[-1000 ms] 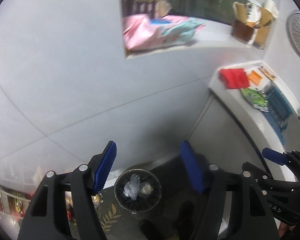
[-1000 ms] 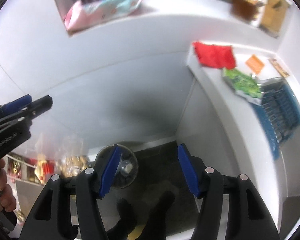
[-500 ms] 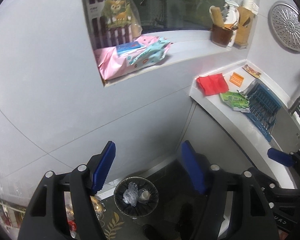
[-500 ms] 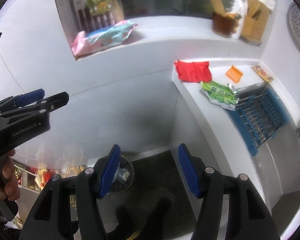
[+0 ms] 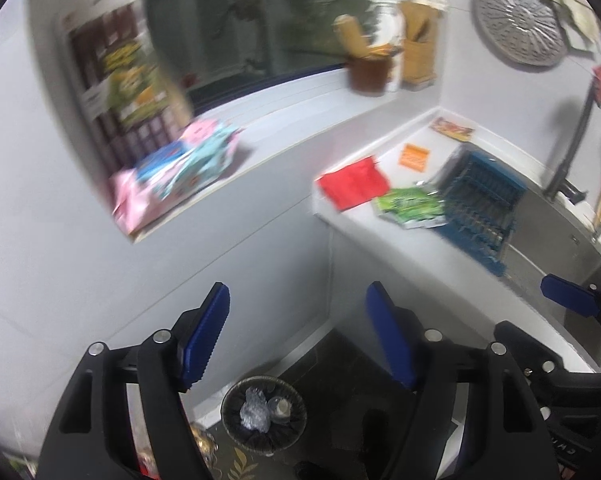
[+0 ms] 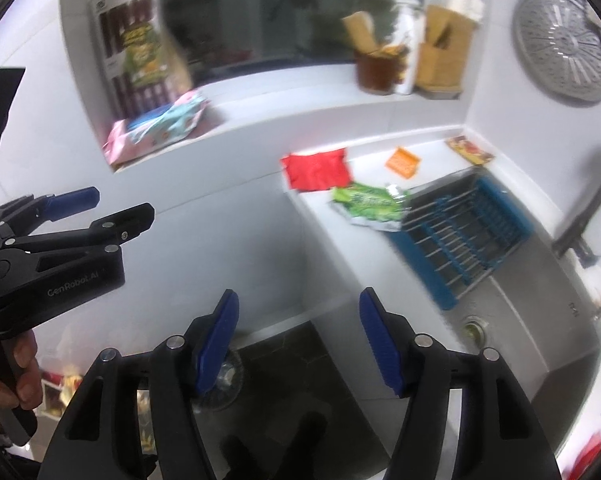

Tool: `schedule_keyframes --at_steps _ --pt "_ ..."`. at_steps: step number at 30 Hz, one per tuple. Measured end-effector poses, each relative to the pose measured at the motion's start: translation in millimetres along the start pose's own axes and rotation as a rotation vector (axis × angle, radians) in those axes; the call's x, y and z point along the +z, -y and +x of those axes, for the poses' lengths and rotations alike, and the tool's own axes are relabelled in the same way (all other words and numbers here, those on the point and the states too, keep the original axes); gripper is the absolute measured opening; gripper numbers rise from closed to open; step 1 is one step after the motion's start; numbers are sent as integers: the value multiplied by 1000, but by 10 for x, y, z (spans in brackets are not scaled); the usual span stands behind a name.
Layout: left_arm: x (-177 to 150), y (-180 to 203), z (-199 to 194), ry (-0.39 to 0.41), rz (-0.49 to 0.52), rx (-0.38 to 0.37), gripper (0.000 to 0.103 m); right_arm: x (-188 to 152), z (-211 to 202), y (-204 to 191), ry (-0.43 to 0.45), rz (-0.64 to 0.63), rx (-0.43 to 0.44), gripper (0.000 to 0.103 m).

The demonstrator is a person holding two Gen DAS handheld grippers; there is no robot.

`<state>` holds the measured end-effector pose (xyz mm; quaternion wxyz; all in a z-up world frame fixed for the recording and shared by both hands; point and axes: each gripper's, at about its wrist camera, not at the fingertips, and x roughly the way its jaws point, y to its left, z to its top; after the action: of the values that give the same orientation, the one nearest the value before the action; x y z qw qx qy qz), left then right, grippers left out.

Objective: Collect trash
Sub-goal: 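Move both tools back up toward the sink counter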

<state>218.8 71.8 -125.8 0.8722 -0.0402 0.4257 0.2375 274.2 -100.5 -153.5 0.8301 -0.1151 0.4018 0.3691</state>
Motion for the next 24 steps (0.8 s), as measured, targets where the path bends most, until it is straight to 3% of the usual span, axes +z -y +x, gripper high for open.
schedule_keyframes --at_steps 24 --pt "1105 1662 264 87 256 -115 72 269 -34 1696 61 223 -176 65"
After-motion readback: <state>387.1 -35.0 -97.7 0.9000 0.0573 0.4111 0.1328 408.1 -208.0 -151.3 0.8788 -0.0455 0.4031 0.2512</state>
